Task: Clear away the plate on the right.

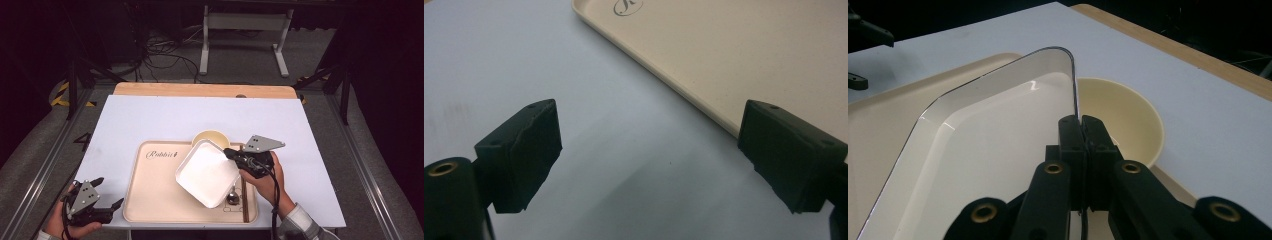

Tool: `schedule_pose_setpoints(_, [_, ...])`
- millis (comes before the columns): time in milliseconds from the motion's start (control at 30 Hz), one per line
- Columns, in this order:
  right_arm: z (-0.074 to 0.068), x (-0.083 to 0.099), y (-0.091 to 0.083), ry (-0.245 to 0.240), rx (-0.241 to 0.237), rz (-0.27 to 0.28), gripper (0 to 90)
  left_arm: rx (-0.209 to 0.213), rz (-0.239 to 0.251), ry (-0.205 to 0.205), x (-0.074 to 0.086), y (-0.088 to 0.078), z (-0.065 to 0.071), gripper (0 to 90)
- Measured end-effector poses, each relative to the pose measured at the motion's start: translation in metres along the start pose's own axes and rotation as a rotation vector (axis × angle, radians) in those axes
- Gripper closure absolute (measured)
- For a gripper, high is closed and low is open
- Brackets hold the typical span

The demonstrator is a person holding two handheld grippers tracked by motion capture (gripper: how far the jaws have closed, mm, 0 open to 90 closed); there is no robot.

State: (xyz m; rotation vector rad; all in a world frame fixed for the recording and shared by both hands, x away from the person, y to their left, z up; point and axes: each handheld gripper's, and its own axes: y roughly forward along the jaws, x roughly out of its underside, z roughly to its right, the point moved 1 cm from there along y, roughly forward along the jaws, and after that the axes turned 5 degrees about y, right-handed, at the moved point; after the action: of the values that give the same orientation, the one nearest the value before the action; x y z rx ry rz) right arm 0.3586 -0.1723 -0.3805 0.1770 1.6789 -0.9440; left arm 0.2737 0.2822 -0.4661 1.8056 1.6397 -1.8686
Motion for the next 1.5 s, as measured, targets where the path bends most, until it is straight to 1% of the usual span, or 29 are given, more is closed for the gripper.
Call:
schedule_pose_setpoints(100, [-0.006,-0.001,0.01,-0.021,-0.007,-0.019,89.1,0.001,-0.001,0.0,0.0,0.0,0.0,11.2])
schedule_pose_setpoints(300, [-0.014,-0.001,0.025,-0.045,-0.023,-0.049,89.1,0.005,0.001,-0.001,0.001,0.0,0.0,11.2])
schedule_pose_setpoints(600, [-0.024,-0.003,0.043,-0.068,-0.046,-0.073,89.0,0.007,-0.001,-0.006,0.001,0.001,0.0,11.1])
schedule_pose_setpoints(800, [-0.029,-0.003,0.052,-0.083,-0.058,-0.085,89.0,0.01,-0.004,-0.006,0.002,0.001,0.0,11.1])
schedule_pose_setpoints(900, [-0.031,-0.003,0.056,-0.088,-0.06,-0.091,89.0,0.009,-0.005,-0.004,0.002,0.001,0.0,11.1])
schedule_pose_setpoints(1133, [-0.031,-0.002,0.061,-0.081,-0.065,-0.088,88.9,0.012,-0.007,-0.001,0.002,0.002,0.001,11.1])
schedule_pose_setpoints(1233, [-0.034,-0.002,0.062,-0.095,-0.058,-0.091,88.9,0.007,-0.007,-0.001,0.002,0.002,0.0,11.1])
schedule_pose_setpoints(1400, [-0.033,-0.001,0.063,-0.09,-0.068,-0.091,88.7,0.013,-0.008,0.004,0.002,0.002,0.001,11.2])
schedule_pose_setpoints(1500, [-0.033,-0.001,0.063,-0.095,-0.066,-0.092,88.6,0.01,-0.01,0.002,0.002,0.003,0.001,11.1])
